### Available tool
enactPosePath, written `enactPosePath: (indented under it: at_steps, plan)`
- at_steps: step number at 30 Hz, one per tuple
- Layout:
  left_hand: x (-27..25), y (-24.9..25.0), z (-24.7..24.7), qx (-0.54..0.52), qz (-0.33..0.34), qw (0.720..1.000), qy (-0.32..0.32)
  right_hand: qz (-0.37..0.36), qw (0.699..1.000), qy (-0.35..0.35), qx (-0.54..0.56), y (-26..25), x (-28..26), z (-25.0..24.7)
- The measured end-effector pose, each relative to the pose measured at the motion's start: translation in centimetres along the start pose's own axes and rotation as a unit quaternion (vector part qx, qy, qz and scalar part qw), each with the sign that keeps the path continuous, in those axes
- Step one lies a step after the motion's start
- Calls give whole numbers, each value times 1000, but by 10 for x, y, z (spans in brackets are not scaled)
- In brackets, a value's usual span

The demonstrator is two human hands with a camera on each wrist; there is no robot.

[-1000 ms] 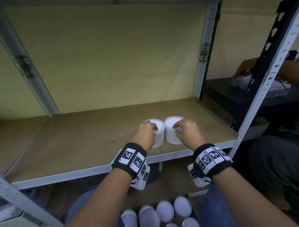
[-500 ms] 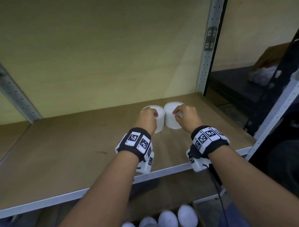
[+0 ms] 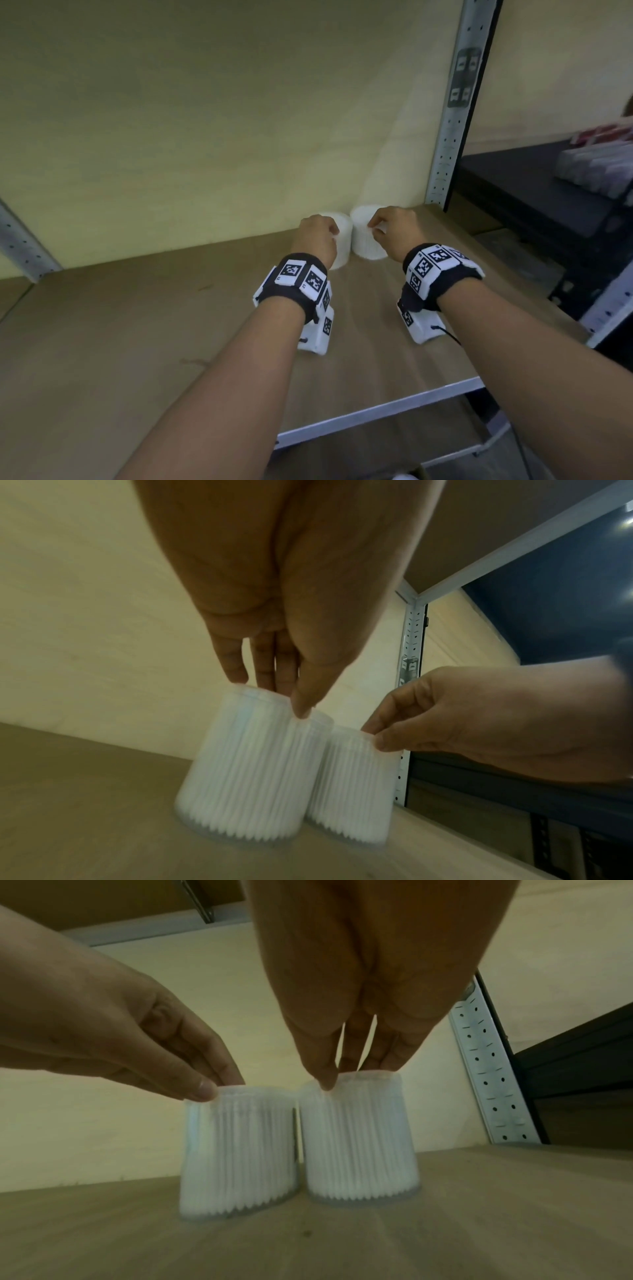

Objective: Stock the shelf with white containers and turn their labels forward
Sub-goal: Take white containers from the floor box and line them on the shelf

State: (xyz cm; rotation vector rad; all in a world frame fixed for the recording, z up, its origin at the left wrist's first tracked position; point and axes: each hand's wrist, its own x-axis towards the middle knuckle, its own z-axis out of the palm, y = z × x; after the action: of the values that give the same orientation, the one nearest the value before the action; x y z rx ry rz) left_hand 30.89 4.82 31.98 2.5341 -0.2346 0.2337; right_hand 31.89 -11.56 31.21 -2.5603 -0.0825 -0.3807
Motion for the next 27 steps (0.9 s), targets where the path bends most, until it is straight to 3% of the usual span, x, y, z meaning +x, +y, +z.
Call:
enactPosePath:
  at_steps: [18,27]
  plan:
    - [47,-4,12,-13,-31,999,2,4,1000,0,-13,3,33,3]
    - [39,2,3,-3,-12,1000,5,-2,997,-69,-47,-5,25,-5]
